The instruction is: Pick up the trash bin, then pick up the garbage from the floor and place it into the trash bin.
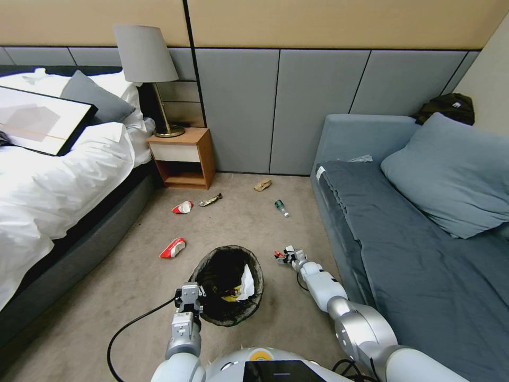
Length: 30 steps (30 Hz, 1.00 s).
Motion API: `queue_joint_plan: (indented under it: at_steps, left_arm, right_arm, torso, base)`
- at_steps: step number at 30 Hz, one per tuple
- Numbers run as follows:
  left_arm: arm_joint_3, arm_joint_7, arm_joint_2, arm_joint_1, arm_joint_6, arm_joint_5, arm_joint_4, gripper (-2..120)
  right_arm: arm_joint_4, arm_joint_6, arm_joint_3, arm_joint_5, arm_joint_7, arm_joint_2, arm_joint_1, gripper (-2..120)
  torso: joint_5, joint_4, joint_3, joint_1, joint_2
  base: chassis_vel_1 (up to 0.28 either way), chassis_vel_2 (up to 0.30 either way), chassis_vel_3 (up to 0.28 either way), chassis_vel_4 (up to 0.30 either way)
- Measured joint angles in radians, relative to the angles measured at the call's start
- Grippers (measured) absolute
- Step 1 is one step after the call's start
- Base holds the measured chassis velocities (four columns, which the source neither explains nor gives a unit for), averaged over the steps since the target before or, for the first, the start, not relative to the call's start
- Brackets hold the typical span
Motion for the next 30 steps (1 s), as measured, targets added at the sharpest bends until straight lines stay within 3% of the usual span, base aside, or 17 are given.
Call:
queue_joint_plan:
  at_steps: [10, 16, 22, 30]
  left_arm:
    - [0.002, 0.0, -0.001, 0.002, -0.002, 0.002, 0.0, 0]
    - [0.002, 0.0, -0.001, 0.002, -0.003, 0.002, -0.001, 0]
    - [0.003, -0.001, -0.001, 0.003, -0.003, 0.002, -0.001, 0]
    - [0.005, -0.001, -0.001, 0.004, -0.005, 0.003, -0.001, 0]
  right_arm:
    - [-0.008, -0.02, 0.0, -0.002, 0.021, 0.01, 0.002, 96]
    - [-0.012, -0.039, 0.002, -0.002, 0.035, 0.011, 0.002, 82]
    - [-0.015, -0.055, 0.003, -0.001, 0.047, 0.012, 0.003, 76]
    - [-0.019, -0.061, 0.005, 0.0, 0.053, 0.013, 0.004, 57]
  torso:
    - [0.0, 0.0001, 0.0, 0.0, 0.0]
    - [0.0, 0.0, 0.0, 0.0, 0.0]
    - [0.0002, 0.0003, 0.0, 0.0, 0.0]
    - [0.0002, 0.0003, 0.0, 0.0, 0.0]
  base:
    - [0.0, 0.0, 0.0, 0.0]
    - [0.0, 0.0, 0.0, 0.0]
    - [0.0, 0.0, 0.0, 0.0]
    - [0.0, 0.0, 0.0, 0.0]
